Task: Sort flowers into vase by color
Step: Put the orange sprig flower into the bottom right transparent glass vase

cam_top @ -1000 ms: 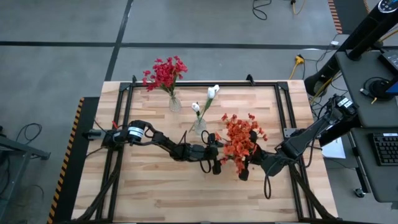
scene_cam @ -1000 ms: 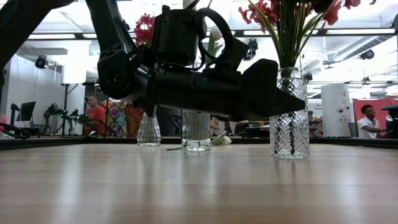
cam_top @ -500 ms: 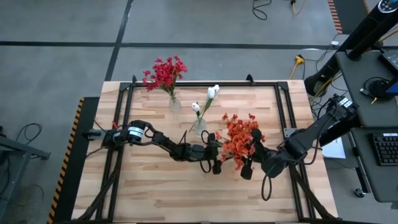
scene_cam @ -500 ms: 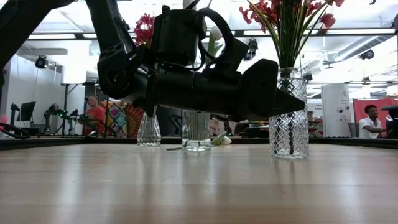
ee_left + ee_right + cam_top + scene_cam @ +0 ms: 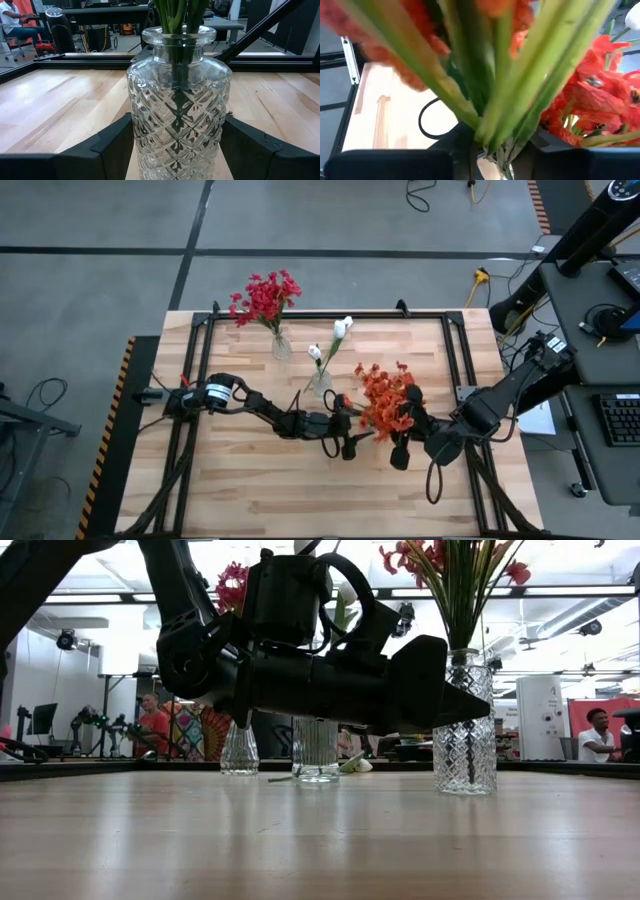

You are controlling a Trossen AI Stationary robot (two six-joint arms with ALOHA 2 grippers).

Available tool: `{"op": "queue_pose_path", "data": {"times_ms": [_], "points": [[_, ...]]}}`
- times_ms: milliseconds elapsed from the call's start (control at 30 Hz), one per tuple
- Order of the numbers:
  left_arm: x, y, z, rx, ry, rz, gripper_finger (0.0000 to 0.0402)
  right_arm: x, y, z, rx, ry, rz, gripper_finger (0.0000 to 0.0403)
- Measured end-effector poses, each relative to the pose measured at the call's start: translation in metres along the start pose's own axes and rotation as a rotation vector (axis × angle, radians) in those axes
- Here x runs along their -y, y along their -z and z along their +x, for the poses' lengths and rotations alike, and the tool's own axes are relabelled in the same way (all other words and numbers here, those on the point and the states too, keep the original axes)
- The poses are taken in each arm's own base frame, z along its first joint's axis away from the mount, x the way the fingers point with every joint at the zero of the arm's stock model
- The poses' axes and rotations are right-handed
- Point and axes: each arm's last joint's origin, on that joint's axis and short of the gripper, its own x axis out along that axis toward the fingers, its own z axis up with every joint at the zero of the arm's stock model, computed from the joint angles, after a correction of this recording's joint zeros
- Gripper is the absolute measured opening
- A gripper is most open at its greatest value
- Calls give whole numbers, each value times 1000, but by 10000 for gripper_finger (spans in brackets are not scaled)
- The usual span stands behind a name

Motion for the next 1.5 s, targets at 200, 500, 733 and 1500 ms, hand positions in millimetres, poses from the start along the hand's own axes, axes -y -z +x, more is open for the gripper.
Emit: {"op": "queue_pose_path", "data": {"times_ms": [200, 500, 733, 1500], "points": [[0, 0, 0, 0, 0, 0, 246, 0, 2, 1, -2, 7, -5, 43], [0, 0, 0, 0, 0, 0, 246, 2, 3, 2, -2, 17, -4, 38], [0, 0, 0, 0, 0, -2, 246, 5, 6, 7, -9, 35, -3, 38], [0, 0, 0, 0, 0, -3, 246, 3, 16, 22, -30, 74, -15, 38]]}}
